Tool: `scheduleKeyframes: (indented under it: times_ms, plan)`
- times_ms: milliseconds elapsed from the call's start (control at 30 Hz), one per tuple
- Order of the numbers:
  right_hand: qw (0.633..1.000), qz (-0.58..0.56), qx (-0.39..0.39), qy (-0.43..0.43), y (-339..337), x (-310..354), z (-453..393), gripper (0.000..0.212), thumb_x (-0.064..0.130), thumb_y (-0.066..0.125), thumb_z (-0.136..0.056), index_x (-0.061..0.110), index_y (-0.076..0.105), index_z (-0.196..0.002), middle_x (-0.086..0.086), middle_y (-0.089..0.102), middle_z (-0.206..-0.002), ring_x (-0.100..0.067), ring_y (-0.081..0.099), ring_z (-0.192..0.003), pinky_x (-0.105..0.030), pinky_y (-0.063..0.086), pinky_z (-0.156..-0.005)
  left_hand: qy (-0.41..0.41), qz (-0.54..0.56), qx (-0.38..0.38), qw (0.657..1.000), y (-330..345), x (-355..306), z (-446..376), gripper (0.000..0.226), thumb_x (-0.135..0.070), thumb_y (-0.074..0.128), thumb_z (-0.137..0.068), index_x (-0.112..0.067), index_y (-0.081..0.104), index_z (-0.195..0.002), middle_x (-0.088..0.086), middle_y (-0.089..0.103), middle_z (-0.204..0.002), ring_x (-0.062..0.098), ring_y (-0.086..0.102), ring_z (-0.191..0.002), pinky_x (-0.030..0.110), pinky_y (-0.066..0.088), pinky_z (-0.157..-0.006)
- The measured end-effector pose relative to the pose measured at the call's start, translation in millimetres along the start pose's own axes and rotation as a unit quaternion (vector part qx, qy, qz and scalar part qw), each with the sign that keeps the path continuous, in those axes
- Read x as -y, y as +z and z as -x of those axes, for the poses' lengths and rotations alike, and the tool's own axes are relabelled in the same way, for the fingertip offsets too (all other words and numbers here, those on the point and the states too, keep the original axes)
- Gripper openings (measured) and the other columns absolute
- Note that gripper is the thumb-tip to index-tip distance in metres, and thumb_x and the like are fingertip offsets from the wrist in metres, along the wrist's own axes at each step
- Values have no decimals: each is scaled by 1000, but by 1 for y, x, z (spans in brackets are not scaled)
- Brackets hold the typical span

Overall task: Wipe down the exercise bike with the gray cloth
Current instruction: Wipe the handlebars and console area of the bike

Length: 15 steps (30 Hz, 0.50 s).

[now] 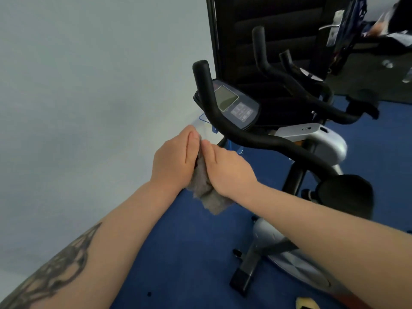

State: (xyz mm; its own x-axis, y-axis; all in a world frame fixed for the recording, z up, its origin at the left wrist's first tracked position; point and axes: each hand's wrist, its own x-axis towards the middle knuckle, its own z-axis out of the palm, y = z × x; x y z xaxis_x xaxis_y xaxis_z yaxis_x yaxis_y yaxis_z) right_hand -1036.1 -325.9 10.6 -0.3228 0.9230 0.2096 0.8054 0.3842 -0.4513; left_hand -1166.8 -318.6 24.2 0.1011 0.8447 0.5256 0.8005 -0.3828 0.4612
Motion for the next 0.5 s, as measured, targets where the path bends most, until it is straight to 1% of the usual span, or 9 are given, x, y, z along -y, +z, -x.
scheduleKeyframes:
  times_ms: [33,67,100,167,233,267,333,400,500]
  plan:
    - [999,31,-17,-9,2,-4,13,31,24,32,-104,16,35,-134,1,50,-93,-22,45,-65,-39,43,-56,2,3,0,1000,0,0,0,42,-45,21,-96,-15,44,-78,-1,48,-60,20,47,-57,37,37,-55]
    - [999,51,-12,-10,2,-8,21,27,27,31,-104,18,37,-129,4,43,-83,-21,43,-60,-38,44,-53,0,6,0,1000,0,0,0,45,-46,19,-95,-13,46,-79,1,50,-61,22,48,-57,39,39,-55]
    - [998,55,-3,-6,2,-10,20,27,32,27,-104,19,39,-125,6,41,-79,-19,43,-58,-36,42,-53,-2,12,-3,1000,1,-1,0,48,-47,19,-94,-11,47,-80,5,52,-62,23,49,-58,42,41,-56]
    - [999,46,21,-5,-1,-8,6,38,38,16,-103,20,42,-125,2,55,-86,-22,51,-63,-34,35,-55,-6,28,-12,1000,3,-1,0,48,-45,20,-95,-9,48,-79,8,53,-63,26,50,-60,47,44,-58]
    - [999,14,25,-17,-2,-5,-3,43,41,14,-103,19,44,-123,-1,61,-93,-23,53,-69,-33,30,-54,-14,58,-13,998,4,0,1,47,-44,22,-96,-9,47,-78,9,53,-64,28,51,-61,50,44,-59]
    - [999,-10,19,-25,-3,-4,-1,42,44,15,-103,19,44,-117,1,60,-87,-21,51,-65,-32,28,-52,-17,69,-13,997,4,0,1,46,-44,23,-97,-10,47,-78,8,53,-64,28,51,-61,50,45,-60]
    - [997,-59,27,-45,-4,-10,10,36,52,20,-101,20,38,-102,9,52,-71,-13,48,-56,-31,27,-51,-17,75,-7,997,2,1,2,43,-44,23,-98,-15,48,-78,3,53,-65,24,50,-61,48,45,-60]
    - [990,-92,80,-65,-12,-24,19,38,57,28,-98,20,36,-101,9,50,-71,-9,50,-59,-34,33,-54,-14,74,-2,997,1,0,2,42,-43,24,-100,-16,50,-80,0,52,-65,23,49,-62,47,45,-60]
    - [977,-108,167,-81,-21,-32,11,43,59,32,-97,17,37,-101,2,55,-78,-15,55,-68,-37,42,-63,-17,80,-28,996,4,-6,2,38,-30,28,-101,-9,52,-80,2,52,-68,24,50,-64,46,44,-62]
